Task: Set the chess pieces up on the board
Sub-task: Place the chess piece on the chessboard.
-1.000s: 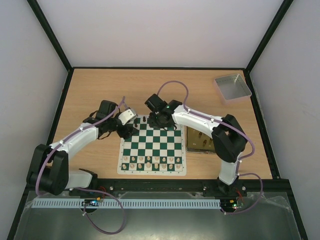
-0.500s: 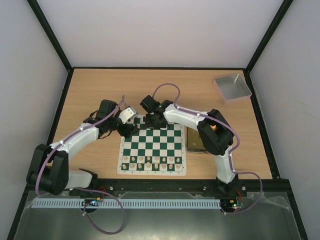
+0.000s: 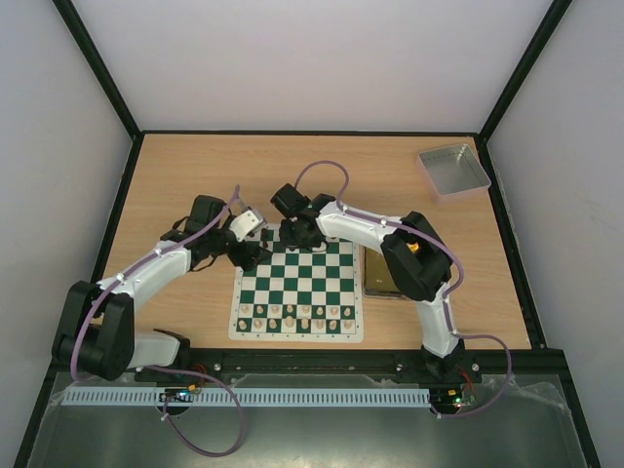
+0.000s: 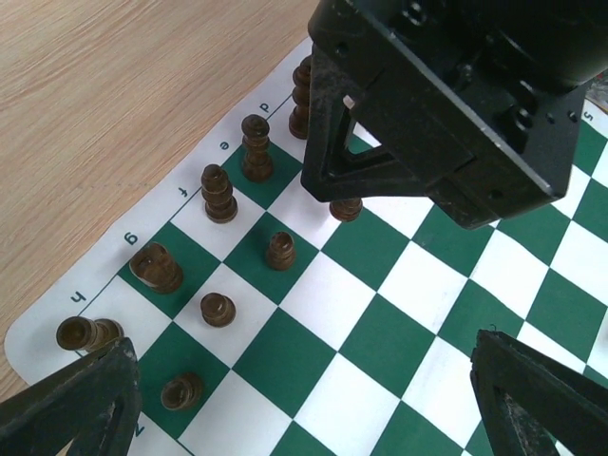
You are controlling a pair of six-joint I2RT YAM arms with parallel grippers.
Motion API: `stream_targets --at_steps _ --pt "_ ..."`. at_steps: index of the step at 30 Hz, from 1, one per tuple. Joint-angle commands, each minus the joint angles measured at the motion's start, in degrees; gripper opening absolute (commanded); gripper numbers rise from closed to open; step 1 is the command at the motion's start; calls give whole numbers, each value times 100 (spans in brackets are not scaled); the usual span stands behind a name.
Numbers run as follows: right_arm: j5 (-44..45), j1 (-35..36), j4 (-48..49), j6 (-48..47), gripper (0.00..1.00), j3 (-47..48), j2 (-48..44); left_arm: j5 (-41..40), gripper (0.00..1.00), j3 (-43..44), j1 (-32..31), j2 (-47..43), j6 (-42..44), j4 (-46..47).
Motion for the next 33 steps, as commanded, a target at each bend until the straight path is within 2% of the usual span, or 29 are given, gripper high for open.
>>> stream_targets --at_steps 1,6,9,33 --pt "44 27 46 -10 2 184 144 298 95 -48 78 -69 -4 -10" --pt "63 29 58 -32 2 191 228 439 95 -41 76 -2 40 -51" --pt "39 29 66 -28 2 195 300 539 99 -26 82 21 120 -126" --pt "342 29 22 -50 2 468 460 608 99 -145 76 55 207 -52"
